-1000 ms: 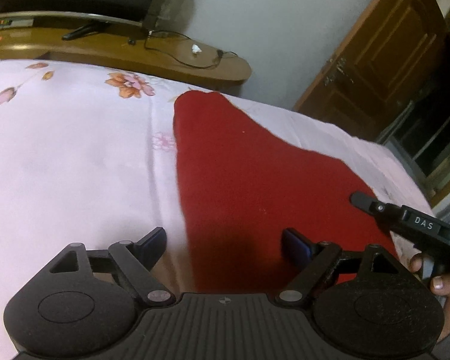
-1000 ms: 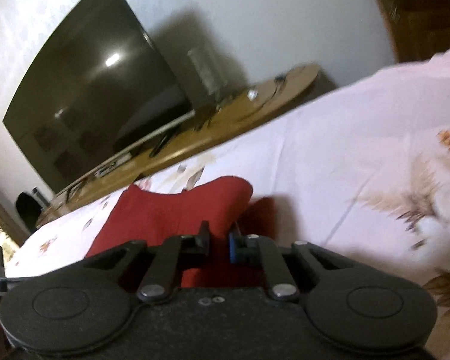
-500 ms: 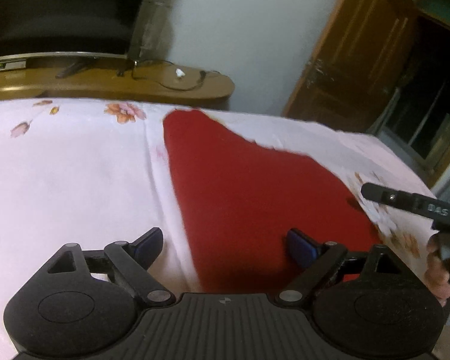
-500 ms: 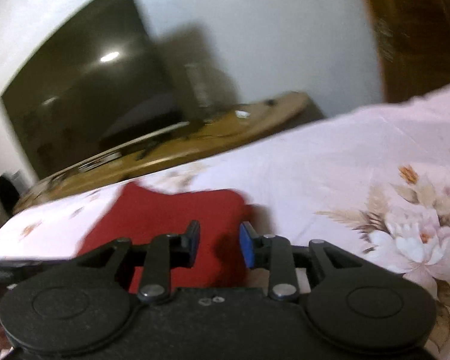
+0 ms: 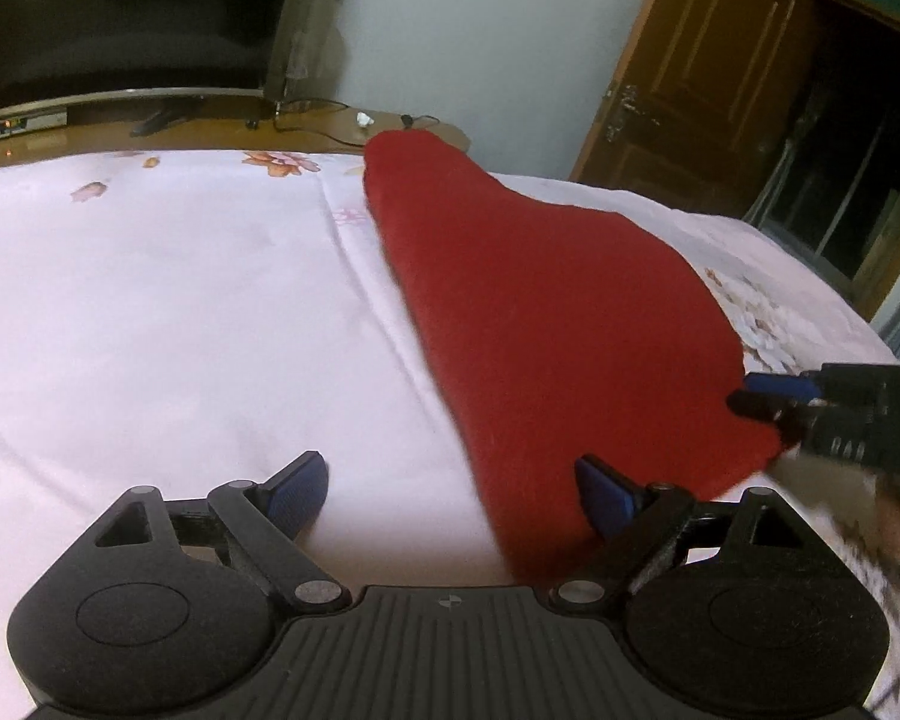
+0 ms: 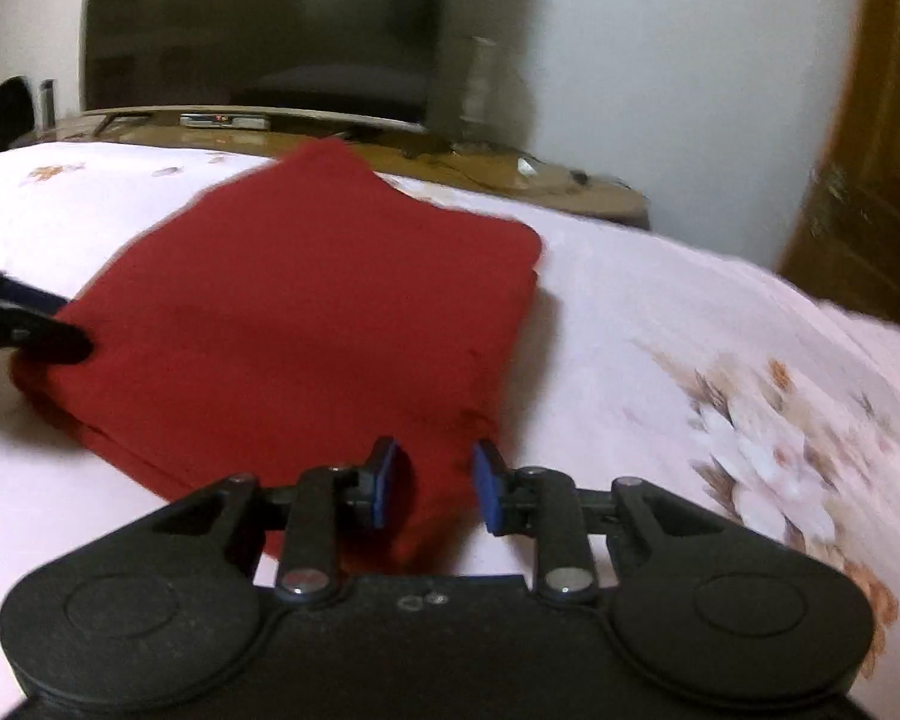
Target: Fold small clothes
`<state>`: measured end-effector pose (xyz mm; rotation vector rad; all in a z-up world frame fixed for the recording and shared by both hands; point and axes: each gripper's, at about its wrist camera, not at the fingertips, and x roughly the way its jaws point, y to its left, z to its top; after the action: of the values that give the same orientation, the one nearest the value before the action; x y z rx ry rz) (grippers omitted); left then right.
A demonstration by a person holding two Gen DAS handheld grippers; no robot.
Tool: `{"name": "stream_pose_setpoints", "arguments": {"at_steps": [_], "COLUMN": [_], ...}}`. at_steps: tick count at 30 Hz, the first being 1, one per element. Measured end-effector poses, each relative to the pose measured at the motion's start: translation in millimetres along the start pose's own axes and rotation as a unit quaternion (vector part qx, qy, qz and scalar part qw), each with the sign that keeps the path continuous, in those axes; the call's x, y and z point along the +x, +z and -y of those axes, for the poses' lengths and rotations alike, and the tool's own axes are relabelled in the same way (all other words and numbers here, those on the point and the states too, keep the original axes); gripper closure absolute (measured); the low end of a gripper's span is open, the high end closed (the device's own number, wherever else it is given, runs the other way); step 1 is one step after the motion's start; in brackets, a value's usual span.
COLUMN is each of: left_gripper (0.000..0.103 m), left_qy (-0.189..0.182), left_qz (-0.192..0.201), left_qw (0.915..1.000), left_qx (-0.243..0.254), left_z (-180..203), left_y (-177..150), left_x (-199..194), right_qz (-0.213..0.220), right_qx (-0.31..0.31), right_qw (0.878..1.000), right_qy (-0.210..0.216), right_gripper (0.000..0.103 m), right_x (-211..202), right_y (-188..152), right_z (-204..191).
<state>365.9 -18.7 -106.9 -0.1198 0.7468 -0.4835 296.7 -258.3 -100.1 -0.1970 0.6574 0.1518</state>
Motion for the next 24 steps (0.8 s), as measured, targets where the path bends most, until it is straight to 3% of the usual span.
{"name": "stream_pose_setpoints", "arguments": {"at_steps": [1, 4, 9, 10, 12, 13, 18, 20, 22, 23, 24], "left_gripper": [0.013, 0.014, 0.014, 0.014, 0.014, 0.014, 0.013, 0.013, 0.004, 0.004, 0.004], "left_qy": [0.002, 0.031, -0.007, -0.010, -0.010, -0.007, 0.025, 0.031, 0.019, 0.016, 0.019], "left_qz": [0.001, 0.015, 0.058, 0.060, 0.066, 0.069, 0.030, -0.009, -0.031, -0.027, -0.030], "left_qw": [1.0000, 0.9993, 0.9977, 0.9976, 0.9974, 0.9973, 0.9988, 0.9985, 0.9967, 0.9954, 0.9957], "left_qx": [-0.003, -0.014, -0.033, -0.032, -0.026, -0.026, -0.029, -0.043, -0.072, -0.091, -0.085], "left_z": [-2.7, -12.4, -10.1, -7.3, -2.1, -0.8, -2.1, -5.8, -14.0, -19.2, -17.1], "left_y": [-1.1, -3.4, 11.2, 16.4, 33.1, 42.6, 80.1, 82.5, 74.4, 72.4, 73.8], "left_x": [-5.6, -26.1, -36.6, -32.5, -22.0, -16.5, 27.7, 52.9, 70.5, 72.5, 72.8], "right_qz": [-0.004, -0.001, 0.050, 0.038, -0.019, -0.015, 0.067, 0.085, 0.054, 0.006, -0.003], "right_qx": [0.014, 0.011, 0.017, 0.005, -0.031, -0.033, 0.064, 0.087, 0.083, 0.072, 0.094], "right_qw": [1.000, 1.000, 0.998, 0.997, 0.999, 0.999, 0.995, 0.992, 0.995, 0.997, 0.995], "right_qy": [0.004, 0.000, 0.047, 0.059, 0.040, 0.038, 0.046, 0.042, 0.033, 0.012, 0.021], "right_gripper": [0.070, 0.072, 0.072, 0.072, 0.073, 0.073, 0.070, 0.059, 0.052, 0.050, 0.046], "right_x": [-3.2, -14.4, -41.7, -36.3, -9.6, -6.0, -10.0, 3.1, 36.0, 57.3, 67.2], "right_y": [-1.0, 6.9, 15.1, 13.8, 10.3, 9.4, 47.3, 60.0, 62.4, 58.1, 50.3], "right_z": [6.4, 7.4, -5.2, -12.1, -23.5, -23.0, 7.6, 12.7, 14.8, 13.9, 20.6]}}
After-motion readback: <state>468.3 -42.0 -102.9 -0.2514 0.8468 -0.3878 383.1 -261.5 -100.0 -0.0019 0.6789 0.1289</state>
